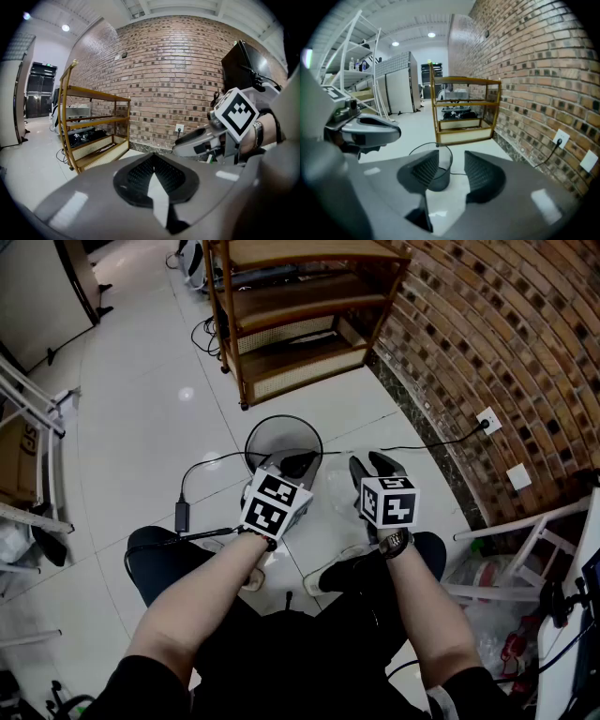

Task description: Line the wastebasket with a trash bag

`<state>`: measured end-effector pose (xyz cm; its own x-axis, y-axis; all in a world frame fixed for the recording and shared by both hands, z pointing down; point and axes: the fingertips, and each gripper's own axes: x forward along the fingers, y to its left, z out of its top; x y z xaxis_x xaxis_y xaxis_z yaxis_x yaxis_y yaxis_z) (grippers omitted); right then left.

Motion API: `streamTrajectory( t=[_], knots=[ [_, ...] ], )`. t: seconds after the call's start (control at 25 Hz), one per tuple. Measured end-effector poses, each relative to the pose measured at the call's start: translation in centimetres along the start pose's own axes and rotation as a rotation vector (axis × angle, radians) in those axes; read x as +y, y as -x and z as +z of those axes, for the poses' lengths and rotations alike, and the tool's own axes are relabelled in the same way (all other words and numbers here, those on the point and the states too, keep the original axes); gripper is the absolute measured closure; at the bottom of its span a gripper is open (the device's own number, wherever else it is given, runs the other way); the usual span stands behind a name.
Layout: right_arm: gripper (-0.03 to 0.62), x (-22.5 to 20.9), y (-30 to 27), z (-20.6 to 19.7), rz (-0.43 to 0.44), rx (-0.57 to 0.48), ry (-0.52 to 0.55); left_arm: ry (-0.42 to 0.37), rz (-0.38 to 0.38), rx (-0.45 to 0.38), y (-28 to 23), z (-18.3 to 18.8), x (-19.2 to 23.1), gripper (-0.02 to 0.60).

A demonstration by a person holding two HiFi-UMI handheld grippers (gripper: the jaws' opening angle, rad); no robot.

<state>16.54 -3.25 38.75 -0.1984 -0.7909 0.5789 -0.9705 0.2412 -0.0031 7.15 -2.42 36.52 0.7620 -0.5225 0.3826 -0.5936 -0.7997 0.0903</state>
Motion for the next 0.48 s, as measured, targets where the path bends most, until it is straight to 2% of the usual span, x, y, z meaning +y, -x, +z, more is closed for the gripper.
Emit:
streamTrajectory(
  t=[0.48],
  knots=[
    [0.388,-7.0,-3.9,-3.8,-0.114,0.158,0.007,-0.056,-0.043,0.068,-6.1,-1.0,0.0,0.578]
  ],
)
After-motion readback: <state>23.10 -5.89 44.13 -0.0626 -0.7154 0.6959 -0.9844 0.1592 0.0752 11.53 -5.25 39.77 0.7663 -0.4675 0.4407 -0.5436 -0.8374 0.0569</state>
